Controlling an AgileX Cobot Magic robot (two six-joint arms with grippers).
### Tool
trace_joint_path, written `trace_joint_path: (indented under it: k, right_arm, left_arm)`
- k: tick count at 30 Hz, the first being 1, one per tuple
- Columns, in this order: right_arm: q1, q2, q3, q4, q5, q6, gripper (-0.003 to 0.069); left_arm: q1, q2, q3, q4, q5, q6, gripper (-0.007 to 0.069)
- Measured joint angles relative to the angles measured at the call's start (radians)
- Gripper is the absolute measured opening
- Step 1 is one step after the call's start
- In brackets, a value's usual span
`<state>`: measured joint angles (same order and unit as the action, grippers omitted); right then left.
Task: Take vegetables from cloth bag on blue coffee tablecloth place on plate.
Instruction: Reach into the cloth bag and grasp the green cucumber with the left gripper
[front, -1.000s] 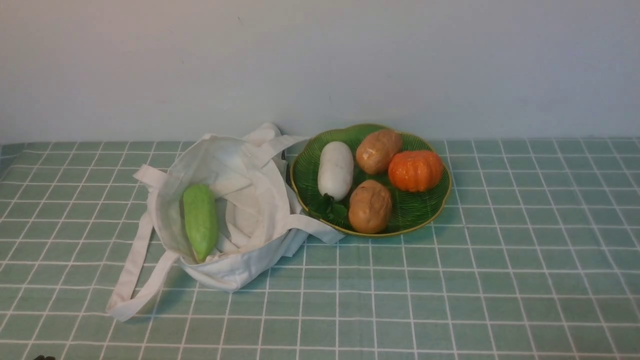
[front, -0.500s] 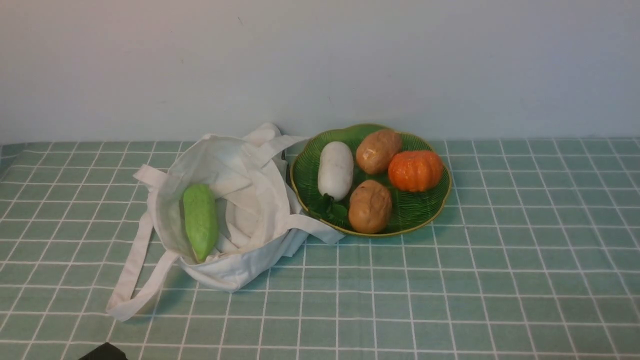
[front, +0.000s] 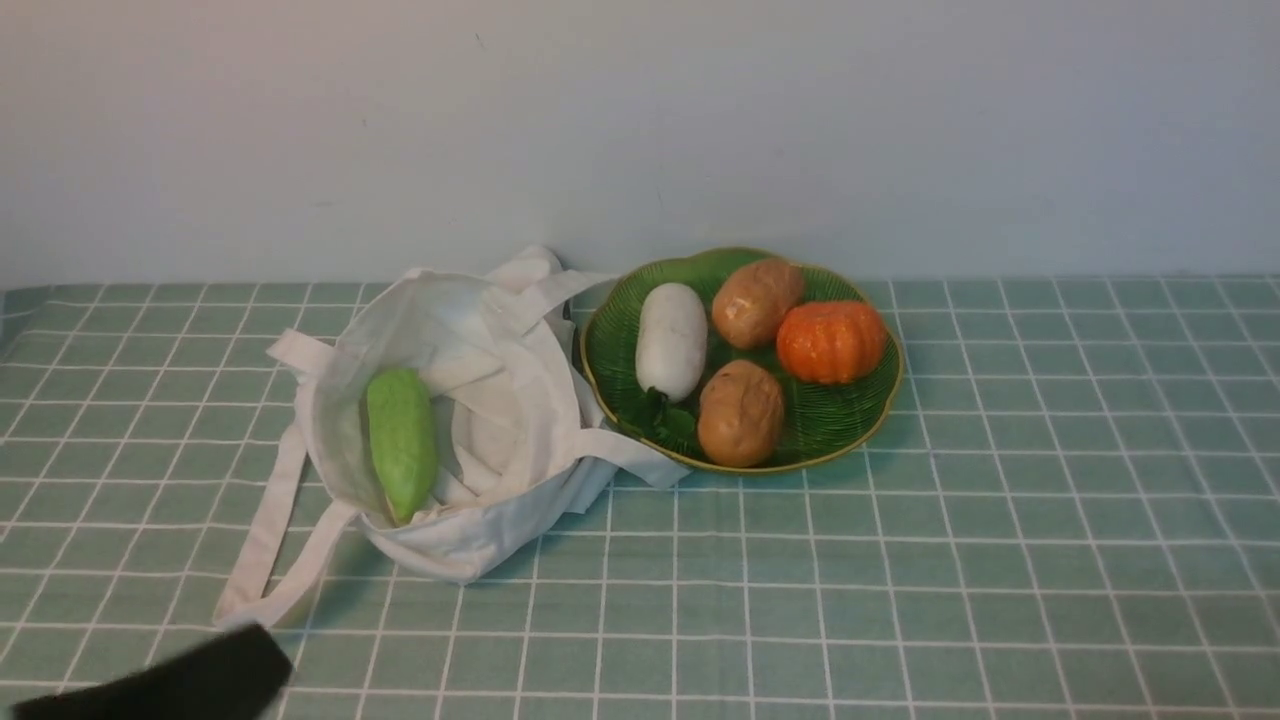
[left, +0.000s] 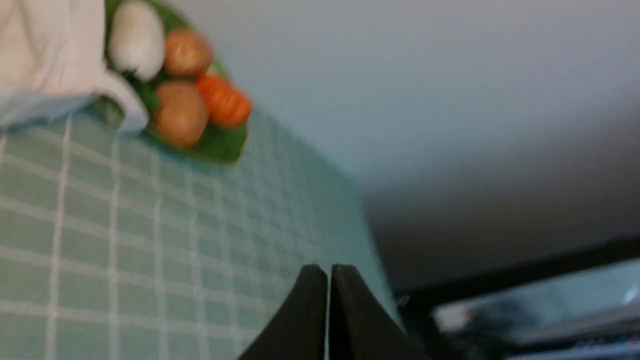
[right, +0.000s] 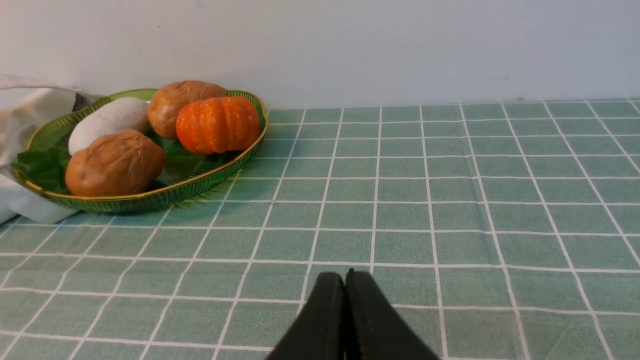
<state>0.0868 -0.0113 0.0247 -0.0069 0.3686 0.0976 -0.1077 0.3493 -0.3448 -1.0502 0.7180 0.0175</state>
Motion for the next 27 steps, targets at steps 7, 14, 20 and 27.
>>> trace_joint_path:
  k: [7, 14, 20, 27]
  right_arm:
    - [0.0, 0.0, 0.0, 0.0, 0.0, 0.0, -0.0015]
    - [0.0, 0.0, 0.0, 0.0, 0.0, 0.0, -0.0015]
    - [0.0, 0.0, 0.0, 0.0, 0.0, 0.0, -0.0015]
    - [0.0, 0.0, 0.0, 0.0, 0.0, 0.0, -0.0015]
  left_arm:
    - [0.0, 0.658, -0.347, 0.57, 0.39, 0.027, -0.0005]
    - [-0.07, 1.071, -0.615, 0.671, 0.425, 0.027, -0.0004]
    - [-0.138, 1.268, -0.85, 0.783, 0.403, -0.091, 0.0013]
    - [-0.208, 1.461, -1.067, 1.001, 0.404, -0.257, 0.0133]
